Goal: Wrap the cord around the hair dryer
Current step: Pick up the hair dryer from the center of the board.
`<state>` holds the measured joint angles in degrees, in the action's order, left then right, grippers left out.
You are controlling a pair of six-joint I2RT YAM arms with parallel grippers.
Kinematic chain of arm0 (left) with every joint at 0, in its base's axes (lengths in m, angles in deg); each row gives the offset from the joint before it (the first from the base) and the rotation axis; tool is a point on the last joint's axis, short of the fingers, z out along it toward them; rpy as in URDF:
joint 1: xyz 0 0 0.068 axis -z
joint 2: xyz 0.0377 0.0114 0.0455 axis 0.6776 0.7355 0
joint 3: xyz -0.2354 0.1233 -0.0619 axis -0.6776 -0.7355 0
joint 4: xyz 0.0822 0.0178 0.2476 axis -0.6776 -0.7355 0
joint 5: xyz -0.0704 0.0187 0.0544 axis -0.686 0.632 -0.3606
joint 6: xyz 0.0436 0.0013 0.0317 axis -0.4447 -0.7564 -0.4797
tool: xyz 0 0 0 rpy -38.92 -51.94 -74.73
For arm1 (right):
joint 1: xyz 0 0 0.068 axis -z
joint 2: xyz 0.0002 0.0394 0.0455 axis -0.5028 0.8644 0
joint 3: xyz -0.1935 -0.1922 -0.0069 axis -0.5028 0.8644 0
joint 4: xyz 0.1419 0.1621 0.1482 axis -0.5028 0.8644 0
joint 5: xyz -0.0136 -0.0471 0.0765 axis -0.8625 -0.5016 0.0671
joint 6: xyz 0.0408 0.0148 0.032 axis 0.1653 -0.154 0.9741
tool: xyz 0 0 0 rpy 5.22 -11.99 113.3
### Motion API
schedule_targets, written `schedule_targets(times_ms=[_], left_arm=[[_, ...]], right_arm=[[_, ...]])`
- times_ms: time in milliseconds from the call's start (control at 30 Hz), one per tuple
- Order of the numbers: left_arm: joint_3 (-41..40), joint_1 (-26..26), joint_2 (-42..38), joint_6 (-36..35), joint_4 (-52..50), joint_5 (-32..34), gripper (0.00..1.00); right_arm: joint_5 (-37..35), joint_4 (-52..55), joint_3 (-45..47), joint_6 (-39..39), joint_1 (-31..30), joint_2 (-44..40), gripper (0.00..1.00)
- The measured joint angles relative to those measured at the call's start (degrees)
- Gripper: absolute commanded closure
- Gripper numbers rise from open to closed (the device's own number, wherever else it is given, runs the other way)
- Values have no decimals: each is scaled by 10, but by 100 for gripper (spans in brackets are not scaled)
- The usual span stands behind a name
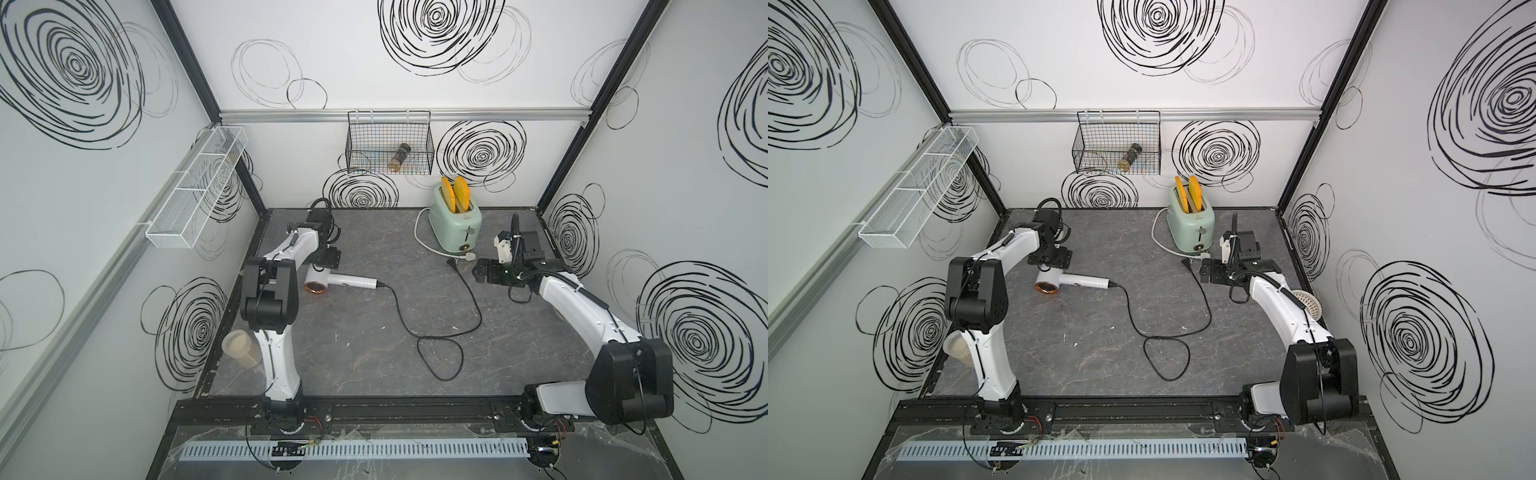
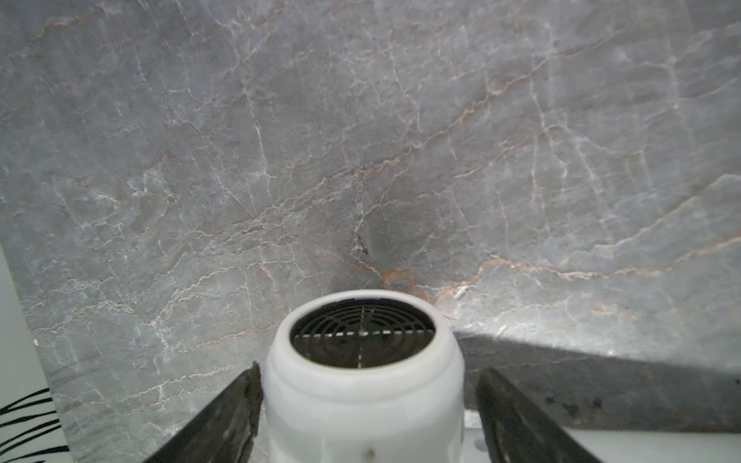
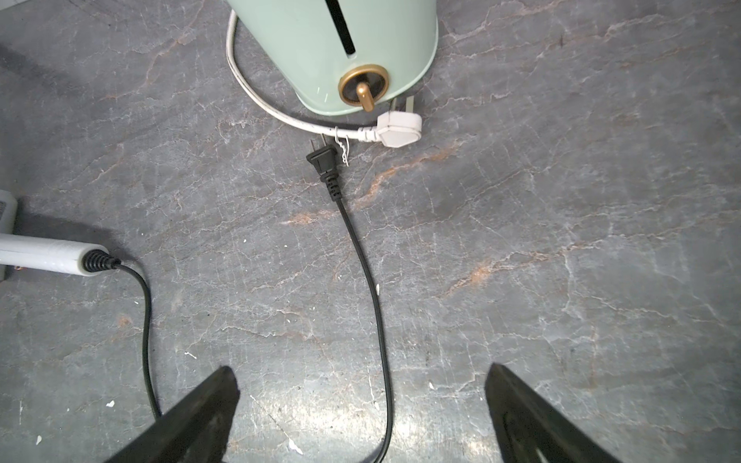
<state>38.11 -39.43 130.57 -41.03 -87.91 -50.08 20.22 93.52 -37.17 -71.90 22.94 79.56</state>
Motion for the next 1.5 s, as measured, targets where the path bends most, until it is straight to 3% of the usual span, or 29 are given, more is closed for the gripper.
schedule_targets(times_ms=[167,233,333,467,733,800,1067,1500], left_arm=[[-15,-5,1,5,6,-4,14],[-24,-6,6,7,10,-7,5],[-29,-7,18,11,18,-12,6],[-33,-7,28,11,26,-17,17],[-43,-9,20,7,35,-14,54],[-43,-9,20,7,35,-14,59],[-48,-10,15,6,38,-15,100],[-48,-1,-51,2,26,-42,100]], right_arm=[[0,-1,1,-2,0,4,0],[0,-4,1,-2,0,13,3],[-2,-11,0,-1,-4,39,8],[-19,-19,-9,0,-31,86,17],[-72,-62,-46,6,-107,189,23],[-83,-77,-51,6,-113,209,24],[-122,-115,-97,-2,-111,260,24],[-133,-169,-127,-25,-108,339,42]])
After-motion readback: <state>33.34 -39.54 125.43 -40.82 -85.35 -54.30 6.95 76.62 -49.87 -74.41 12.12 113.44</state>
